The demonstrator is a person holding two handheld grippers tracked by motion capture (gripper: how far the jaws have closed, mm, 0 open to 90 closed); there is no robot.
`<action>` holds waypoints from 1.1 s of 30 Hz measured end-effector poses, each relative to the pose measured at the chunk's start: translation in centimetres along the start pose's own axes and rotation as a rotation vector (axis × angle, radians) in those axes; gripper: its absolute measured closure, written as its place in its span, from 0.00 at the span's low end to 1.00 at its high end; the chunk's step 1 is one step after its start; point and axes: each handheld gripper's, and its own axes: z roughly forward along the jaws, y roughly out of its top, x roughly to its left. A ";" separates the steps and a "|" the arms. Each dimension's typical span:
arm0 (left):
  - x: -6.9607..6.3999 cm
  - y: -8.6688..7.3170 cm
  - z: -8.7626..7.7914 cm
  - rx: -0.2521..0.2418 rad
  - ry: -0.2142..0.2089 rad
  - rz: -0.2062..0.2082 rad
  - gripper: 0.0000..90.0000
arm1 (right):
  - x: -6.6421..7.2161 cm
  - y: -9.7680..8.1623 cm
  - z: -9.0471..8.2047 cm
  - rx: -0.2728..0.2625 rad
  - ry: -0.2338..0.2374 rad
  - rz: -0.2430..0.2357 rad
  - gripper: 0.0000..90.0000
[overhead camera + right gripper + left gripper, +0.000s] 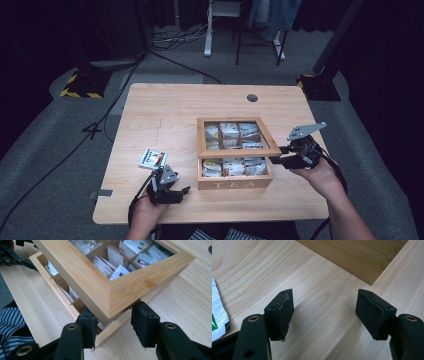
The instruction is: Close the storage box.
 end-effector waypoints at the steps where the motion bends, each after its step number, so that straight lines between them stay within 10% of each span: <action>1: 0.0 0.0 0.0 0.000 0.000 0.000 0.35 | 0.0 0.0 0.0 0.000 0.000 0.000 0.63; 33: 0.0 0.0 0.0 0.002 0.000 0.000 0.35 | 0.6 -0.5 1.9 0.231 0.073 -0.050 0.61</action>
